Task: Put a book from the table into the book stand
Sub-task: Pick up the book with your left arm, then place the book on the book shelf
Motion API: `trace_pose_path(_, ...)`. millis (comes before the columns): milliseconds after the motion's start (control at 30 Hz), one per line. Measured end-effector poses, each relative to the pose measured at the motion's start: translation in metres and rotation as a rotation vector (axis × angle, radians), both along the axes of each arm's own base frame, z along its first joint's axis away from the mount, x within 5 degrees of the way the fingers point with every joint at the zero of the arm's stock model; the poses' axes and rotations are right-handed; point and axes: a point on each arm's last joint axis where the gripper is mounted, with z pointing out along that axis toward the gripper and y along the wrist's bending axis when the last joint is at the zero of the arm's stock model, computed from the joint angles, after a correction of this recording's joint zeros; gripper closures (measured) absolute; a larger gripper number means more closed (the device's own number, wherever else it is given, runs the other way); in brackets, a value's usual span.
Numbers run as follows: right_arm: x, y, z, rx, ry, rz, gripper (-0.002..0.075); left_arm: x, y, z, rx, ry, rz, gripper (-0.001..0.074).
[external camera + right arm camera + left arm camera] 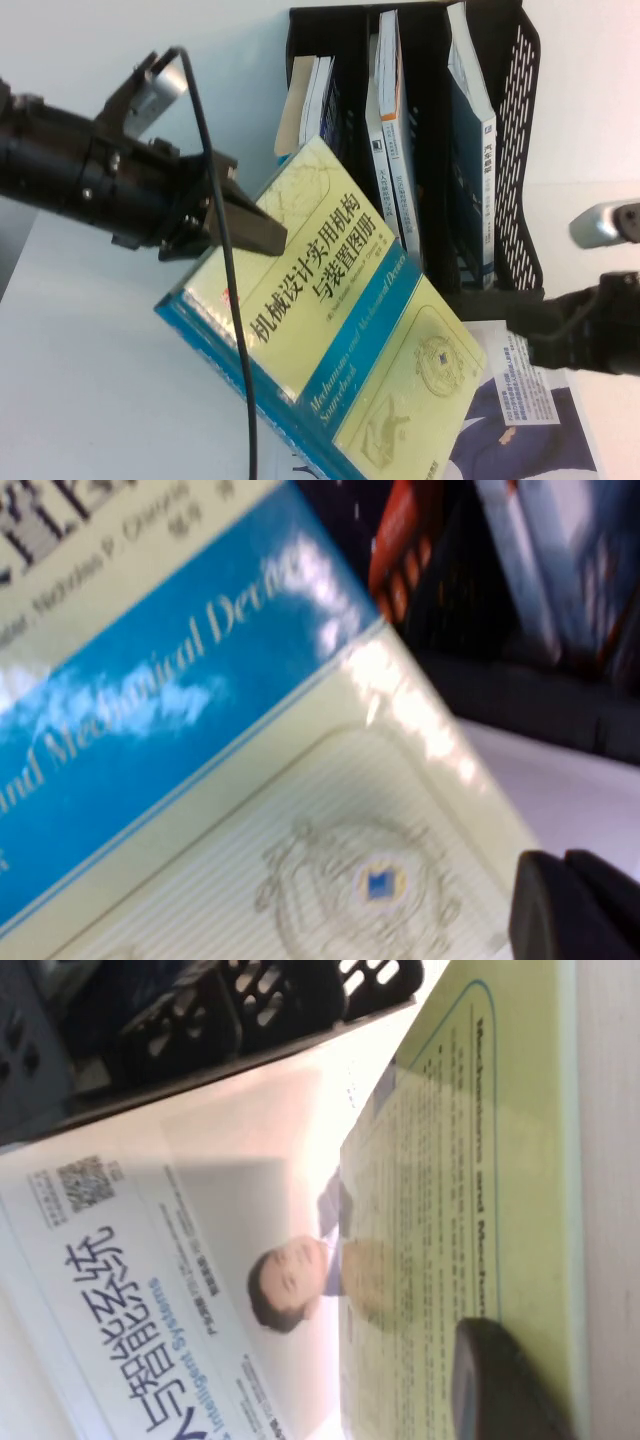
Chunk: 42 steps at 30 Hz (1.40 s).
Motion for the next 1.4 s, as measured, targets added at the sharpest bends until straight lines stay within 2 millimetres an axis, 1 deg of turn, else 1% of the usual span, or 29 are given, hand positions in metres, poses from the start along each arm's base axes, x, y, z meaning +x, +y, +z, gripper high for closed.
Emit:
trace_pose_path(167, -0.01, -0.009, 0.027, 0.024, -0.132, -0.046, 0.0727, -0.001, -0.005, 0.031, 0.021, -0.042, 0.005, 0.054)
trace_pose_path(267, -0.017, -0.016, 0.044, 0.039, -0.22, -0.09, 0.0727, -0.001, -0.008, 0.048, 0.003, -0.073, 0.017, 0.054)
trace_pose_path(467, -0.024, -0.03, 0.067, 0.048, -0.358, -0.193, 0.0727, -0.003, -0.009, 0.083, -0.025, -0.112, 0.075, 0.054)
trace_pose_path(567, -0.026, -0.034, 0.073, 0.047, -0.399, -0.23, 0.0727, -0.002, -0.009, 0.102, -0.043, -0.144, 0.107, 0.054)
trace_pose_path(733, -0.026, -0.037, 0.075, 0.028, -0.427, -0.244, 0.0727, 0.002, -0.009, 0.135, -0.099, -0.194, 0.161, 0.054)
trace_pose_path(833, -0.025, -0.04, 0.076, 0.022, -0.444, -0.28, 0.0727, 0.007, -0.018, 0.15, -0.132, -0.212, 0.182, 0.054)
trace_pose_path(900, -0.023, -0.044, 0.077, 0.021, -0.454, -0.324, 0.0727, 0.009, -0.028, 0.159, -0.141, -0.235, 0.2, 0.054)
trace_pose_path(1033, -0.019, -0.061, 0.079, -0.003, -0.468, -0.457, 0.0727, 0.013, -0.057, 0.169, -0.138, -0.277, 0.222, 0.054)
trace_pose_path(1133, -0.02, -0.076, 0.08, -0.054, -0.466, -0.563, 0.0727, 0.021, -0.078, 0.167, -0.126, -0.279, 0.232, 0.054)
trace_pose_path(1167, -0.021, -0.081, 0.08, -0.1, -0.475, -0.586, 0.0727, 0.024, -0.083, 0.167, -0.122, -0.281, 0.233, 0.054)
trace_pose_path(1267, -0.023, -0.091, 0.08, -0.197, -0.48, -0.633, 0.0727, 0.031, -0.089, 0.168, -0.123, -0.283, 0.256, 0.054)
trace_pose_path(1400, -0.024, -0.092, 0.08, -0.218, -0.479, -0.636, 0.0727, 0.037, -0.086, 0.173, -0.126, -0.305, 0.329, 0.054)
